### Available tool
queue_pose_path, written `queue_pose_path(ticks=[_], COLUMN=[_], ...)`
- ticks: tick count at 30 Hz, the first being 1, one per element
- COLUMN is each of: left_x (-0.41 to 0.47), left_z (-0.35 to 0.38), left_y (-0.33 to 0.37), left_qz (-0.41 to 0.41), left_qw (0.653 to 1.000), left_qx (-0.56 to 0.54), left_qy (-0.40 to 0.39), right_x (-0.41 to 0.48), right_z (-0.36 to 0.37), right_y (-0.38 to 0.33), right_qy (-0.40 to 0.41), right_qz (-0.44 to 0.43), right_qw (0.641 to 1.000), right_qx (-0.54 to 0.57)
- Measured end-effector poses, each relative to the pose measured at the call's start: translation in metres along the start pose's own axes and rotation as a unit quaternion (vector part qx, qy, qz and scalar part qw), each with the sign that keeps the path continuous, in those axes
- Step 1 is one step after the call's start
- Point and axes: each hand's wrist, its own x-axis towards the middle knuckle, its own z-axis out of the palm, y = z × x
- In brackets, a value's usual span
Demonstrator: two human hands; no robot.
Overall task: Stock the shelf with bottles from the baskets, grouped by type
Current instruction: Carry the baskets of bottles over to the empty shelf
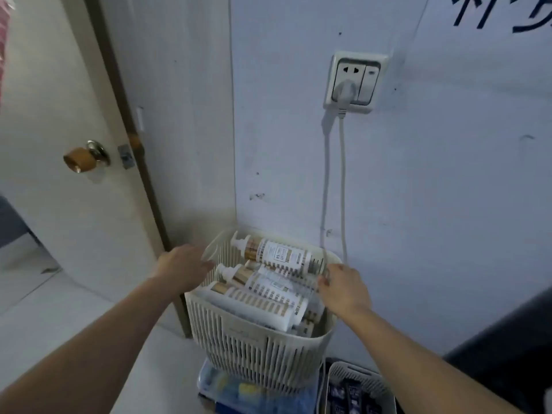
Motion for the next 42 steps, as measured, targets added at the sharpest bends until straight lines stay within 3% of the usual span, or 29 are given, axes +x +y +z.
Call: queue_pose_path(ticks=[5,12,15,19,26,34,42], left_x=[0.024,0.062,0.076,0.095,0.104,0.061,-0.028], left_z=[0.025,0.040,0.045,0.060,0.071,0.067,0.049], left_y=[-0.008,-0.003,0.002,0.001,-0.007,-0.021,-0.035], left_qz=[-0.064,-0.061,-0.069,-0.110,-0.146,-0.214,-0.282], left_qw=[0.994,0.983,0.981,0.961,0.931,0.877,0.836], left_qx=[-0.050,-0.093,-0.117,-0.230,-0.321,-0.426,-0.471], left_qy=[-0.076,-0.145,-0.139,-0.109,-0.095,-0.065,-0.009], right_x=[0.010,0.026,0.032,0.037,0.038,0.029,0.011], right_z=[0.028,0.056,0.058,0.064,0.071,0.067,0.053], right_y=[0.012,0.022,0.020,0.018,0.020,0.023,0.010], right_qy=[-0.024,-0.016,-0.005,0.011,0.043,0.067,0.037], right_qz=[0.122,0.207,0.249,0.290,0.270,0.253,0.197], right_qw=[0.990,0.962,0.940,0.911,0.909,0.871,0.884], right_qx=[0.072,0.176,0.232,0.292,0.315,0.415,0.423])
